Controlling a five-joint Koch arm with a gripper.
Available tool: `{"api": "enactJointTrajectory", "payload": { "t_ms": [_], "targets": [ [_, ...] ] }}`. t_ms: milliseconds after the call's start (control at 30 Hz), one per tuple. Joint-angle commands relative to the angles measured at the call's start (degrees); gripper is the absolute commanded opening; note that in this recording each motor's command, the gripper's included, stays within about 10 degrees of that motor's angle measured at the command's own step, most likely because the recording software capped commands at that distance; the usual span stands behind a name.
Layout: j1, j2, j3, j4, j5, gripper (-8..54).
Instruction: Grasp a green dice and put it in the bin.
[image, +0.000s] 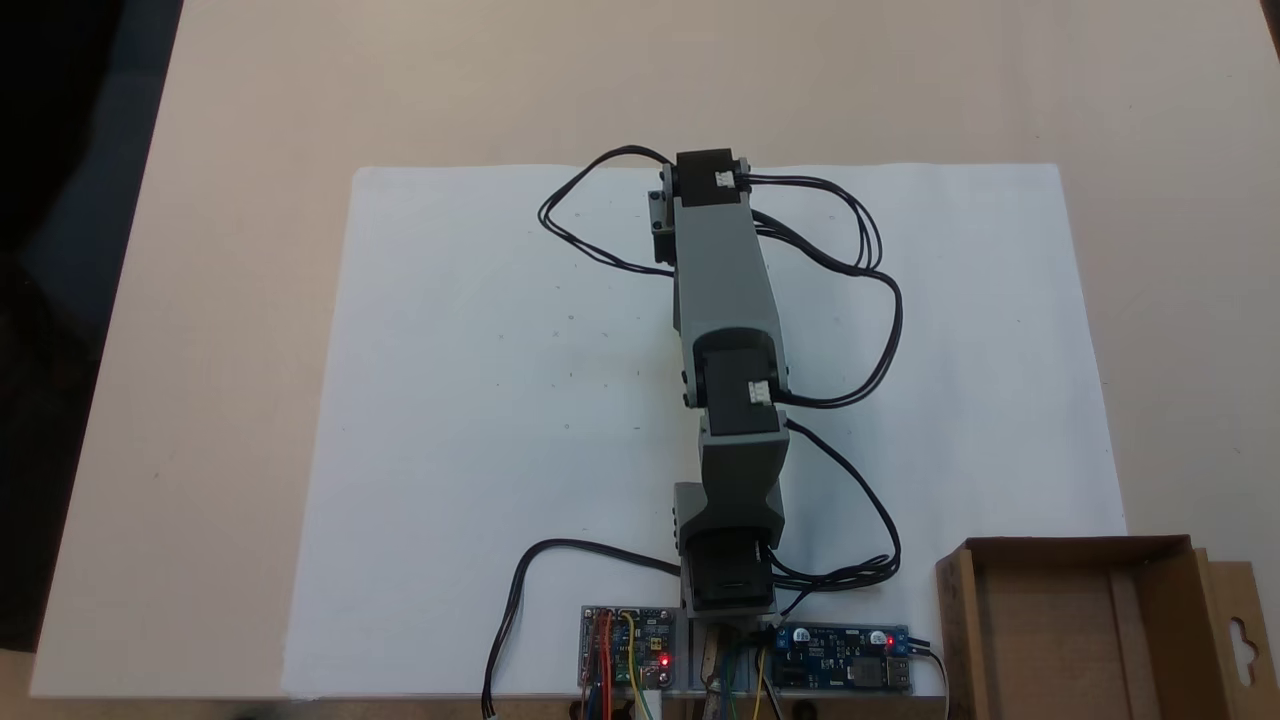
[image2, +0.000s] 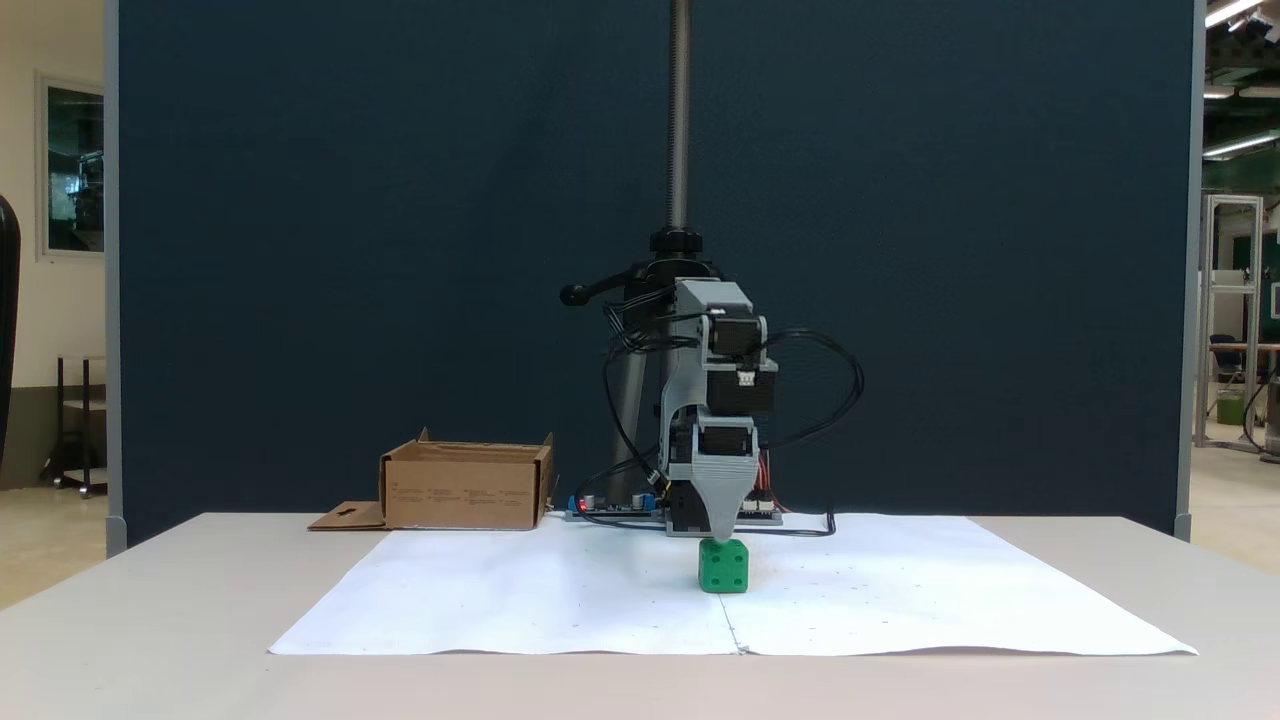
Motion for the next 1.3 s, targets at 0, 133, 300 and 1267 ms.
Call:
{"api": "enactJointTrajectory", "payload": {
  "t_ms": [0, 133, 300, 1267],
  "targets": [
    [-0.6, 0.5, -2.4, -0.4, -1.2, 44.1],
    [-0.8, -0.2, -2.3, -1.6, 0.2, 44.1],
    [-1.1, -1.8, -2.3, -2.9, 1.0, 44.1],
    [2.1, -5.4, 0.9, -6.1, 2.0, 43.3]
  ]
}}
